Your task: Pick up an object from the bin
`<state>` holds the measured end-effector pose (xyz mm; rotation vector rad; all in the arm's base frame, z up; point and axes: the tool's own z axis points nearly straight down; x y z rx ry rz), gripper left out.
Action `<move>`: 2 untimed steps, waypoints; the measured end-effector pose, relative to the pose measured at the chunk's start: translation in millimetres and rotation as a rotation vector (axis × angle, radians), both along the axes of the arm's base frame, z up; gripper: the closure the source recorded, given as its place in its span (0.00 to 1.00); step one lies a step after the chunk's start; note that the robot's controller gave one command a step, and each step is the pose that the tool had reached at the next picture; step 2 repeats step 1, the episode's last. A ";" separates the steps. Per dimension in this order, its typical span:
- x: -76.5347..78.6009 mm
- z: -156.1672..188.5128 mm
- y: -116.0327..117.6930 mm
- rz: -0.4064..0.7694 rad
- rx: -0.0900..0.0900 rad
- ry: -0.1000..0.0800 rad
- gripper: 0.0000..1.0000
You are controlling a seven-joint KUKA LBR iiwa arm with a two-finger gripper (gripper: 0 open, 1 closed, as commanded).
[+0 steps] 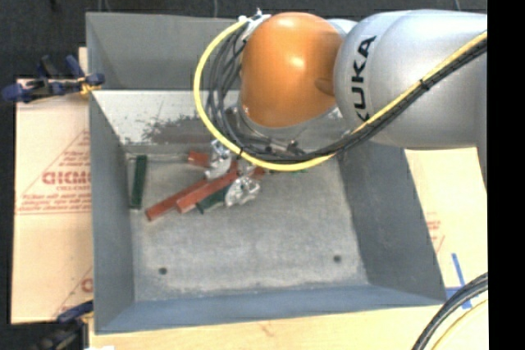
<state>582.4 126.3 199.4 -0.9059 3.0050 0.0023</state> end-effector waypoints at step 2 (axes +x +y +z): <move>-0.4 23.1 -15.6 0.085 0.000 0.005 1.00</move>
Offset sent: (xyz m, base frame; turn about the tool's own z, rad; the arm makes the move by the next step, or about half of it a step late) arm -0.0242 -0.0318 -0.1294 -0.1970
